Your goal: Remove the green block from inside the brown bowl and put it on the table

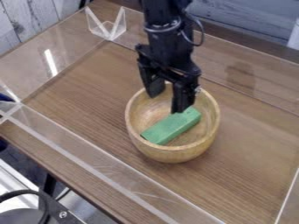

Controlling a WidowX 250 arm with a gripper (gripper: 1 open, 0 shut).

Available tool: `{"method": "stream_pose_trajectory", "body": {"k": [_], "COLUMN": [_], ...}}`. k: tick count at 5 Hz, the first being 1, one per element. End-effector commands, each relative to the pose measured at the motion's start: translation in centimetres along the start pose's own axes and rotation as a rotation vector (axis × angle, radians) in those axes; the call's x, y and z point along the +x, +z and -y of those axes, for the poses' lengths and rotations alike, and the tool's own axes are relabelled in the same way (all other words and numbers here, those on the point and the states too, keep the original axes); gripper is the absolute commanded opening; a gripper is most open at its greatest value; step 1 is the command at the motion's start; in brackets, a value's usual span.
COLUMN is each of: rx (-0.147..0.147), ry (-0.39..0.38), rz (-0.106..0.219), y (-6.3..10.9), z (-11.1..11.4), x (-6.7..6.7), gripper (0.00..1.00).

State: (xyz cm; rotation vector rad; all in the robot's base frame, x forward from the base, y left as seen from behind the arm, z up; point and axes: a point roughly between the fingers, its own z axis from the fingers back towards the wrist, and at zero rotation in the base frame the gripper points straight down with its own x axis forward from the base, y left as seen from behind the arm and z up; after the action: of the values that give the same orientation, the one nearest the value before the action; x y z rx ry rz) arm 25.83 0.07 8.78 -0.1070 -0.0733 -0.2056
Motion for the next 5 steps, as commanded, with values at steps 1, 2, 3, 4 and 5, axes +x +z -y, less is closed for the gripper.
{"method": "stream_pose_trajectory", "body": {"k": [1, 2, 3, 4, 5], "rx": [0.007, -0.001, -0.001, -0.017, -0.032], "ry": [0.034, 0.057, 0.080, 0.063, 0.037], "rz": [0.031, 0.009, -0.006, 0.021, 0.063], "y": [0.6, -0.2, -0.8, -2.0, -3.5], "z": [-0.3, -0.3, -0.7, -0.9, -1.2], "x": [0.4, -0.2, -0.7, -1.9, -3.1], "gripper": [1.00, 1.00, 1.00, 1.00, 1.00]}}
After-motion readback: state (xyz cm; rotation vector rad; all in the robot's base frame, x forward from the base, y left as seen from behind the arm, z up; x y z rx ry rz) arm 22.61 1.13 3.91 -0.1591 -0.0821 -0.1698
